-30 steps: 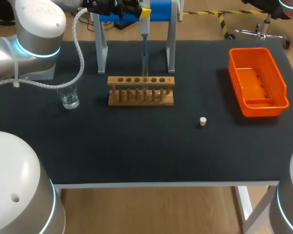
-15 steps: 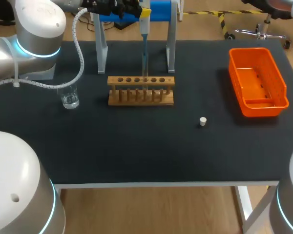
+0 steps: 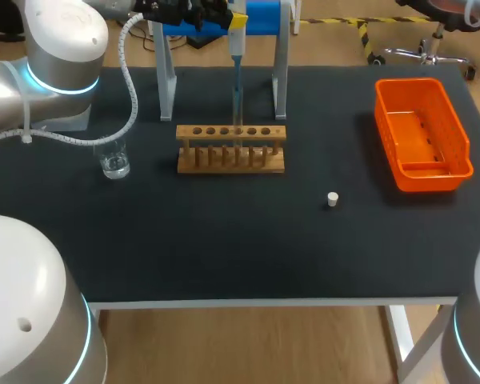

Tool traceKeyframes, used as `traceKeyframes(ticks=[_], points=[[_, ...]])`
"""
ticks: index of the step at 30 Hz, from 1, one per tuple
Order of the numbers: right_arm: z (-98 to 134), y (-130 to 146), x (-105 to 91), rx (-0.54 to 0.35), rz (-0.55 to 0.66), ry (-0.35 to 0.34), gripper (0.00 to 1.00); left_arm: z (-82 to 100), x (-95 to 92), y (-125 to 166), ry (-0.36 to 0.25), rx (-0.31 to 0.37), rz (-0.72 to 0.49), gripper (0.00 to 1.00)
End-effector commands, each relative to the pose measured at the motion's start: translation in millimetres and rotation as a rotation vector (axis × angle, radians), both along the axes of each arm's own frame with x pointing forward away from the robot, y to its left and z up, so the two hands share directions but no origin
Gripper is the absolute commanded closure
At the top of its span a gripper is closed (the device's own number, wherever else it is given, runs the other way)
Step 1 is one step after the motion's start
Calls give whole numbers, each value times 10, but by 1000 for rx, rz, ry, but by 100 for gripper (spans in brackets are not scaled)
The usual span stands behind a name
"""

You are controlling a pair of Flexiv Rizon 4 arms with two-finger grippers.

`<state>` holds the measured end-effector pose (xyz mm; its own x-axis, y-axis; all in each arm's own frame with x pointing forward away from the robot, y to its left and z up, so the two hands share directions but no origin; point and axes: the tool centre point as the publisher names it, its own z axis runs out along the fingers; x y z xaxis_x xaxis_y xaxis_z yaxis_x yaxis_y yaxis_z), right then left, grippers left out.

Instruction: Invert the test tube, pick up the pipette, mount the tip to pipette, aspirate from beaker and dispense into the tube, eject the tip, return the pipette, and cap with the stopper.

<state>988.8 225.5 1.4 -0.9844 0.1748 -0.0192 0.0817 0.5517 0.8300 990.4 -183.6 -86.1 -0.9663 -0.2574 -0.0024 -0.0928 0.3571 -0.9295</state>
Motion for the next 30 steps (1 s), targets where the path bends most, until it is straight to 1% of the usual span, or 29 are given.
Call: traceKeyframes(ticks=[1,10,30], points=[[-13,12,18,-9,-1,9,100,-2,-4,1,-2,-2,2,100],[-66,17,19,-18,-10,25,100,-2,-4,1,-2,-2,2,100],[-155,25,21,-36,-11,30,100,-2,-4,1,-2,-2,2,100]])
